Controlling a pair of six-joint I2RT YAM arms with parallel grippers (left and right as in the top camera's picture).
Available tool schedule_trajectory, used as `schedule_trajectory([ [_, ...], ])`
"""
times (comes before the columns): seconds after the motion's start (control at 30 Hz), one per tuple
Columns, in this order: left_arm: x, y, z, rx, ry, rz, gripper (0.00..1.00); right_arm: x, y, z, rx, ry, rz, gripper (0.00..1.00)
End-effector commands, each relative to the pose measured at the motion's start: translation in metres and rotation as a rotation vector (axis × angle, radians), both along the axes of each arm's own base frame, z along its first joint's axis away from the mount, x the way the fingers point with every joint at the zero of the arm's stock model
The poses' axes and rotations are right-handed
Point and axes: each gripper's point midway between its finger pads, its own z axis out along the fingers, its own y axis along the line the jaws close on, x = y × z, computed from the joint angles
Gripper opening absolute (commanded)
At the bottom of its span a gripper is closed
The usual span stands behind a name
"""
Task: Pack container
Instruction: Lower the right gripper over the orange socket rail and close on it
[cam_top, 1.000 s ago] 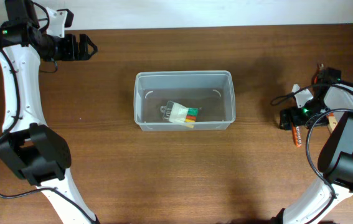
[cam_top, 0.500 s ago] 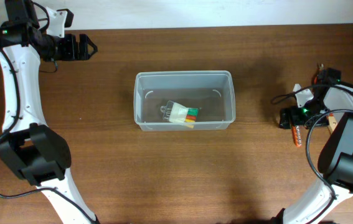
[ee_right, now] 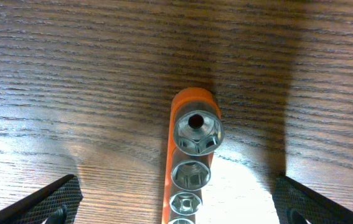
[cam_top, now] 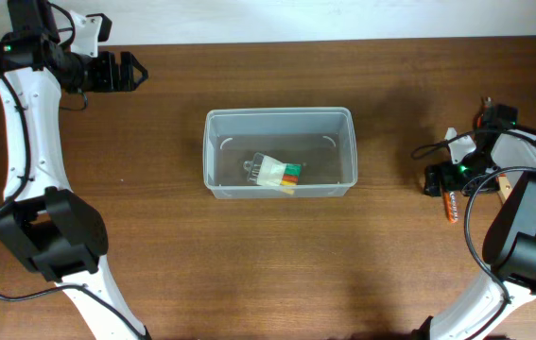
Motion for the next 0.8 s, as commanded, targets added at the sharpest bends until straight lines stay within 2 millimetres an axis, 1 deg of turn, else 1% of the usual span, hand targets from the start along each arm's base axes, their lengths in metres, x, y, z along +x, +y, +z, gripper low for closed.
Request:
schedule_trajectory([
  [0.0, 0.002, 0.0021, 0.0063, -0.001, -0.015, 0.011, 0.99, -0.0171, 0.0083, -0.0186, 0.044, 0.061, -0.011, 0.99],
  [0.5, 0.002, 0.0023, 0.0063, -0.001, -0.015, 0.011, 0.99, -0.0178, 0.0085, -0.0186, 0.044, 0.064, -0.011, 1.0],
  [0.77, 0.002, 0.0021, 0.0063, -0.001, -0.015, 0.011, 0.99, -0.0226, -0.0002, -0.0189, -0.007, 0.089, -0.011, 0.99],
])
